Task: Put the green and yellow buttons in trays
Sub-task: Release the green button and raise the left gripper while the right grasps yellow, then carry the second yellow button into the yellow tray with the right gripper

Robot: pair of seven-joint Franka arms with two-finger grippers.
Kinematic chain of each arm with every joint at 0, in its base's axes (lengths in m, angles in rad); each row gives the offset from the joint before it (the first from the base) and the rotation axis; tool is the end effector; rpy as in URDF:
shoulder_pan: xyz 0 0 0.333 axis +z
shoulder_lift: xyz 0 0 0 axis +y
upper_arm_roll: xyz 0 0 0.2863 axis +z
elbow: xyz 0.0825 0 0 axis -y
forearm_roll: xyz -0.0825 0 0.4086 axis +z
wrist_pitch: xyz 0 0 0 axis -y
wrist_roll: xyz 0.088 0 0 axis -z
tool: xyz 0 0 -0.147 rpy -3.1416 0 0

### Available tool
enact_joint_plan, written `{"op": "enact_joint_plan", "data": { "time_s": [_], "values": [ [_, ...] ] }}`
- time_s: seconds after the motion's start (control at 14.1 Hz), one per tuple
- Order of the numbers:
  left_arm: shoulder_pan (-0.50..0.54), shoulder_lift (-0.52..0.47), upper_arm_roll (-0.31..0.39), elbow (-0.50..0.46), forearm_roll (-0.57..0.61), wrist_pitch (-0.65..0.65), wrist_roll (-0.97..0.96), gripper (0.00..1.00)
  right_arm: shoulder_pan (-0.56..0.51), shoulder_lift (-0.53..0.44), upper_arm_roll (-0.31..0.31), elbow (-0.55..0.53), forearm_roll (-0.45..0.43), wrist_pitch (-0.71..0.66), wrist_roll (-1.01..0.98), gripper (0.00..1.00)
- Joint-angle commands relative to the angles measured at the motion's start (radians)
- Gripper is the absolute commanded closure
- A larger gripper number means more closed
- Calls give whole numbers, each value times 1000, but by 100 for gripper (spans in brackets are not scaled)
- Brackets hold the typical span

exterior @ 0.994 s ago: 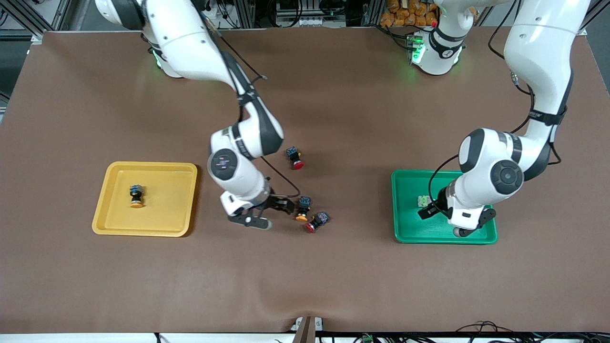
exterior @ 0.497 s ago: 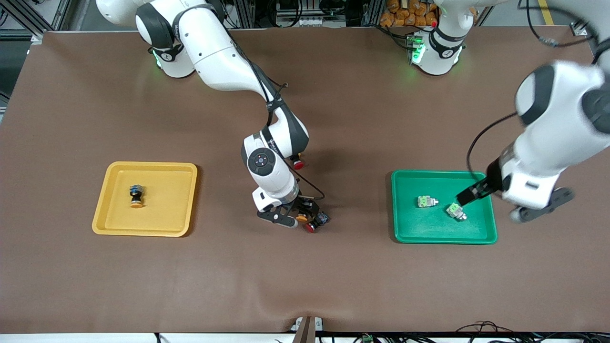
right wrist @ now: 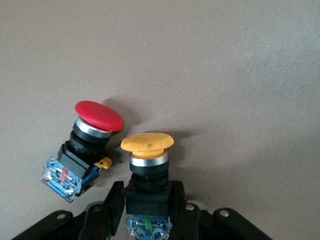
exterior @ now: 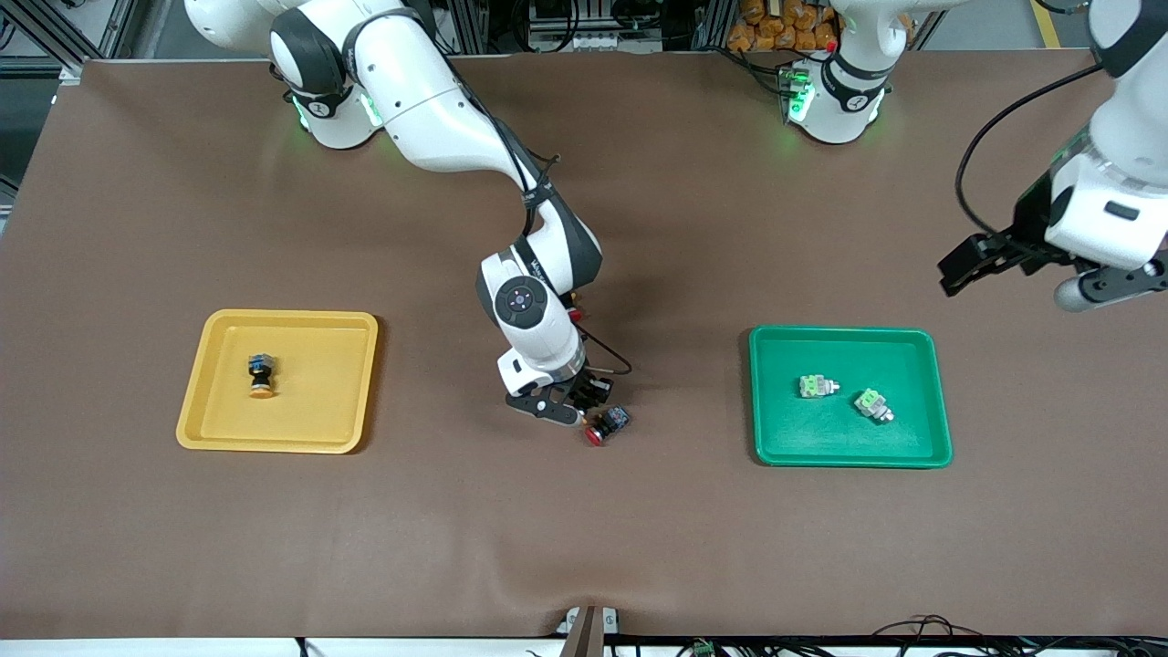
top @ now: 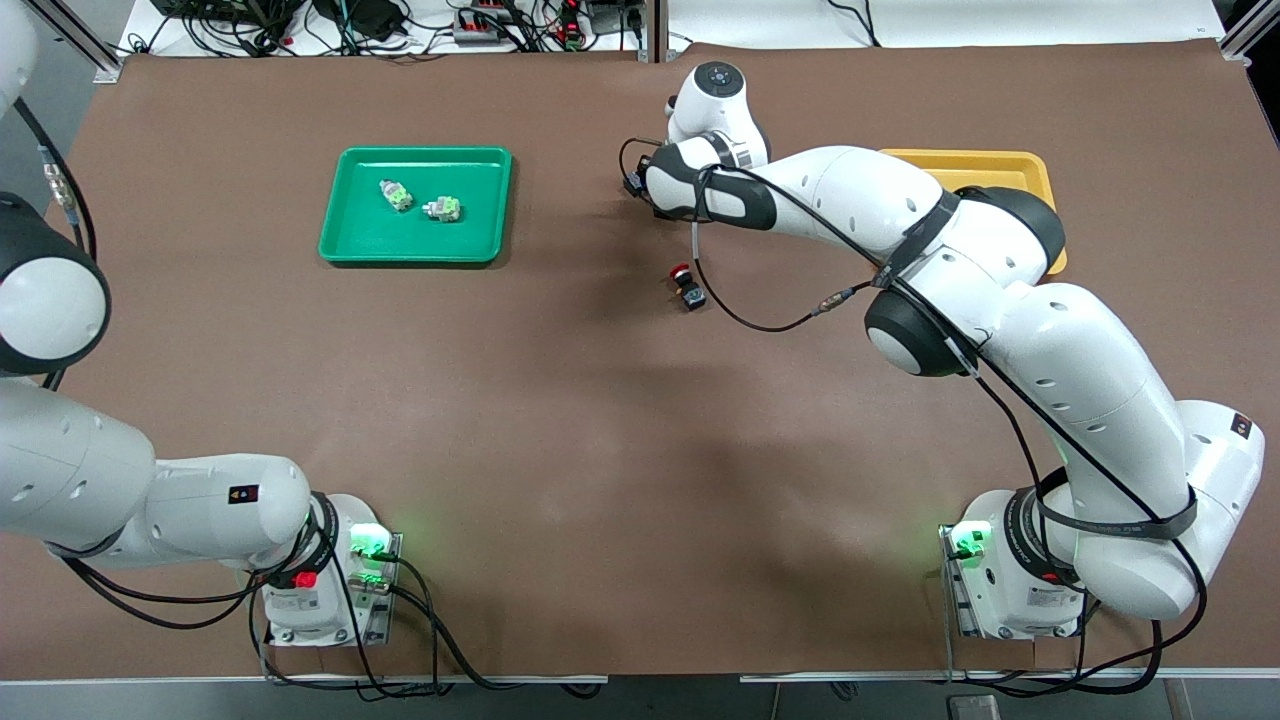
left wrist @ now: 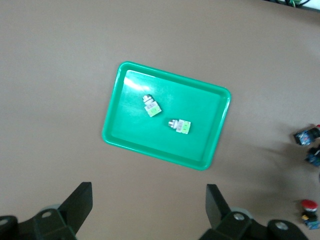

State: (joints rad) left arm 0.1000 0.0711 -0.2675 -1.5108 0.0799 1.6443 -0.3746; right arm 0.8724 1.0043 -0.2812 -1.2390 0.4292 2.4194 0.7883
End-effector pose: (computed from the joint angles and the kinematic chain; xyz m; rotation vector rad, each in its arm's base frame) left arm 0.6027 -0.0860 0.5512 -3.0814 -0.3171 -0.1222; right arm 0.6089 0.4812 0.1171 -2.8846 0.4933 -0.1588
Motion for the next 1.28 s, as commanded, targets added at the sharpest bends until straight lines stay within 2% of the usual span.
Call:
{"op": "enact_joint_plan", "data": {
  "time_s": [0.0, 0.35, 0.5, 0.64, 0.78, 0.92, 1.21],
  "values": [
    [76, -13, -1, -17, 0, -6, 175, 0, -42, -12, -4, 21, -26, -90, 26, 100],
    [104, -11, 1, -13, -2, -4, 204, 0, -157, -107, -10, 39, -32, -383, 16, 100],
    [122, -11, 1, -14, 1, -1, 204, 0, -205, -140, -27, 41, -49, -486, -90, 100],
    [129, -10, 1, -16, 0, -1, 204, 0, -214, -190, -102, 18, -58, -575, -287, 100],
    [132, -11, 1, -16, 0, -4, 206, 0, -213, -194, -174, 9, -56, -660, -400, 100],
    [132, -23, -2, -19, 0, -17, 206, 0, -214, -220, -213, -69, -56, -663, -493, 100],
    [130, -31, -12, -16, 0, -23, 207, 0, -246, -295, -248, -275, -47, -553, -723, 100]
  ]
}}
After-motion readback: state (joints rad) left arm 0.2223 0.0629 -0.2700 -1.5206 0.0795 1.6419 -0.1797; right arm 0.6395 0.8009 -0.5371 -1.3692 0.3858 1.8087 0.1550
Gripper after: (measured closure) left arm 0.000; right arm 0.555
